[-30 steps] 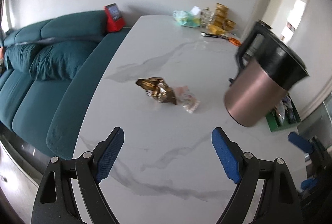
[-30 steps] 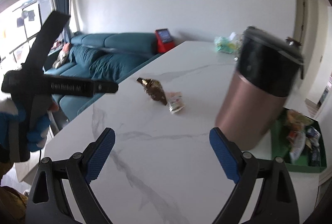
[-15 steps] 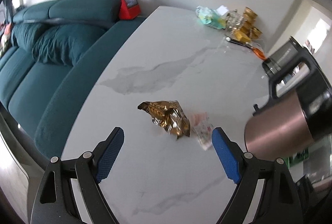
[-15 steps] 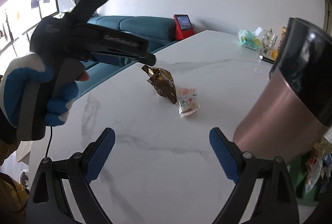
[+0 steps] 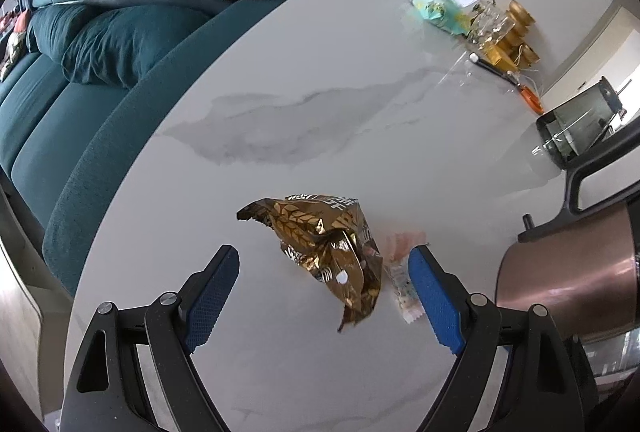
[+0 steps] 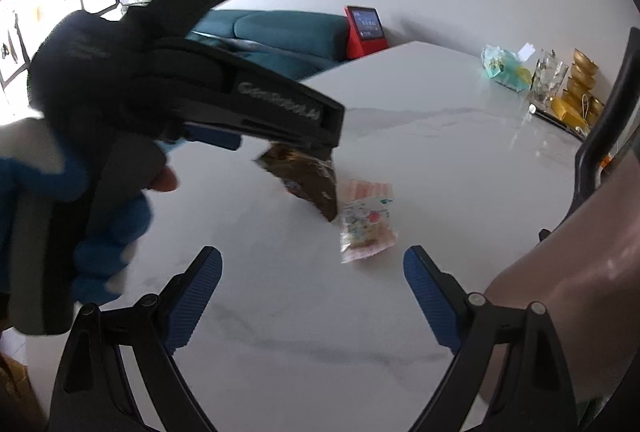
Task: Organize snacks
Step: 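Grasp the gold wrapper with the left tool while the right tool grasps the pink candy packet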
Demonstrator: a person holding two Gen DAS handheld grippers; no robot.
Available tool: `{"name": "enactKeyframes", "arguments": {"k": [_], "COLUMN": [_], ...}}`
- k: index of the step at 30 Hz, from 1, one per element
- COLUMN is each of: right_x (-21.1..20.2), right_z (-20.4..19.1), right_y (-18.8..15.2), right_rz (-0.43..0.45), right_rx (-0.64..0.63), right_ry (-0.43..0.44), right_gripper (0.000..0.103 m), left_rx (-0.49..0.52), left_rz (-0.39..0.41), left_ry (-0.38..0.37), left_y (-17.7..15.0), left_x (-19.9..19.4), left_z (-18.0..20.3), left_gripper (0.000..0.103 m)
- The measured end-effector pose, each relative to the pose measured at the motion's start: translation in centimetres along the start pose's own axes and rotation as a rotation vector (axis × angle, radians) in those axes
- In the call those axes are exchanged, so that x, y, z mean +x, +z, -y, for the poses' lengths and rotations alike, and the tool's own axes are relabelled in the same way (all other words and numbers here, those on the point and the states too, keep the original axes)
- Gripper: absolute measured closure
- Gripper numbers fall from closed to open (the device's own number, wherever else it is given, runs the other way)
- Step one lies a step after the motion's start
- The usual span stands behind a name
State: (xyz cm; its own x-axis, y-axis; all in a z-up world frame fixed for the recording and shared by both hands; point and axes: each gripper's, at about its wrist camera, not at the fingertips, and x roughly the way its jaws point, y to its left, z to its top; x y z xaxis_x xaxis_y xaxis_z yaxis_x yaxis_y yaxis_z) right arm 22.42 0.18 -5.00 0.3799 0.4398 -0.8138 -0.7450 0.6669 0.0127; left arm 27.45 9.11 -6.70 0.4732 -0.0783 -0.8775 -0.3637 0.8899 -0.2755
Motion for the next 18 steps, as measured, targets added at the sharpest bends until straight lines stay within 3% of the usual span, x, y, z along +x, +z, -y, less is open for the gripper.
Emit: {"name": "enactKeyframes", "arguments": {"k": [18], "right_x": [5.7], "right_z": [3.3], "right_y": [1.6], "right_rz": [-0.096], "right_rx": [0.041], "right_ry": [-0.103], "right_gripper": [0.000], "left_rx": [-0.007], "left_rz": [-0.034], "left_ry": [0.033], "left_y": [0.8], "left_x": [2.6], "left_z": [-0.2], "left_gripper": [0.020]}}
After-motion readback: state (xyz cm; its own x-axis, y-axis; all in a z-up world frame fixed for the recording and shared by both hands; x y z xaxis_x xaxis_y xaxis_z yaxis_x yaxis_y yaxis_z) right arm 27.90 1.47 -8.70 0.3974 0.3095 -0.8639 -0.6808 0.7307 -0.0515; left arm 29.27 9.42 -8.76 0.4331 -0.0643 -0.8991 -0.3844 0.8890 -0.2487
